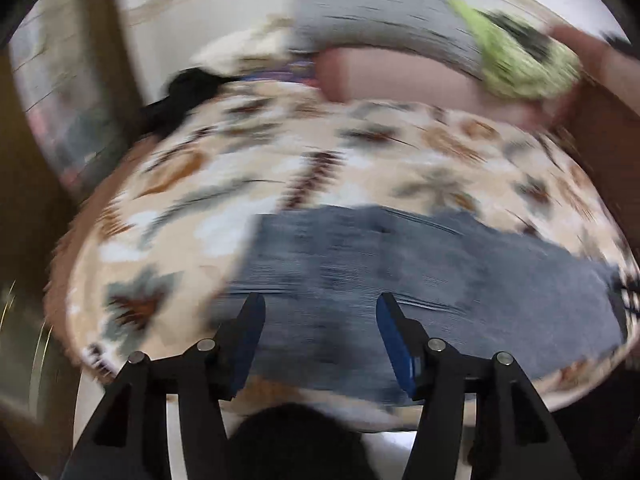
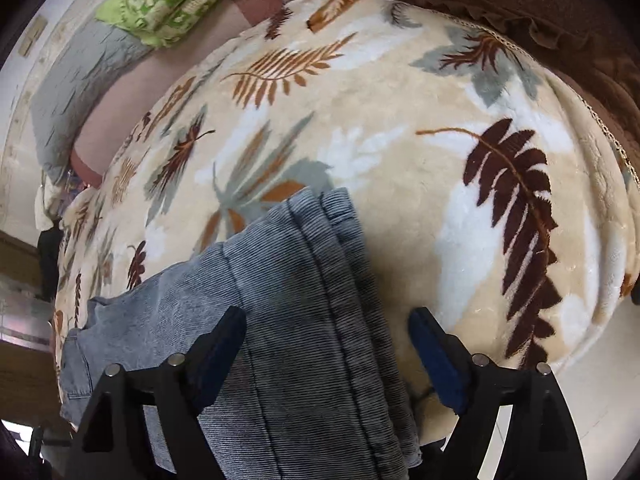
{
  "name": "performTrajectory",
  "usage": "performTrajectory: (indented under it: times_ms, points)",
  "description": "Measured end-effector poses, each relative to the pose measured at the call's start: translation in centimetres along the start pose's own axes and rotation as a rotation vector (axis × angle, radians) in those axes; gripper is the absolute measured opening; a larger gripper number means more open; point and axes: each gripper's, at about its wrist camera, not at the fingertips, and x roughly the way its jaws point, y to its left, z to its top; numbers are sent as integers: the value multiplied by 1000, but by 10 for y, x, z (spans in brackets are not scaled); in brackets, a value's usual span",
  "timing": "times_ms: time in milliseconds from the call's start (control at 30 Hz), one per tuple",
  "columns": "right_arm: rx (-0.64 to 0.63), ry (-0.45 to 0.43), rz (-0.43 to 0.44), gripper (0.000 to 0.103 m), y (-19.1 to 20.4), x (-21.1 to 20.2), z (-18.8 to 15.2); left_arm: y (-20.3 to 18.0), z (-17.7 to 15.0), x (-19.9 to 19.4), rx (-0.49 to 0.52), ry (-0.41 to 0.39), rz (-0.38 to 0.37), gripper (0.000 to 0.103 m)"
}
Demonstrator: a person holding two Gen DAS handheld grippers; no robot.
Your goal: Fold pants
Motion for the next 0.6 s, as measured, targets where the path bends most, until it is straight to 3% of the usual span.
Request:
performTrajectory:
  times_ms: [67, 133, 233, 300, 367, 400, 433, 600]
  points:
    - [-53, -23, -47, 74, 8, -2, -5, -34, -5, 14, 72, 30, -35, 59]
    - [-88, -48, -114, 43, 10, -7, -8, -64, -13, 30, 136, 67, -70, 59]
    - [-79, -80, -105, 20, 0, -14, -6, -91, -25, 62, 191, 142, -67, 59]
    - [-70, -111, -100, 18, -7, -18, -5, -102, -39, 86, 186, 227, -49, 59]
    - [-87, -152, -155, 16, -6, -23, -3, -114, -49, 87, 229, 209, -12, 58]
    - [-100, -175, -201, 7, -5, -26, -2, -119, -54, 83, 259, 190, -10, 58]
    - [-107, -201, -238, 7, -4, -29, 0, -122, -60, 80, 270, 201, -29, 57]
    - [-92, -305, -116, 8, 1, -55, 3, -121, -69, 73, 275, 195, -55, 57]
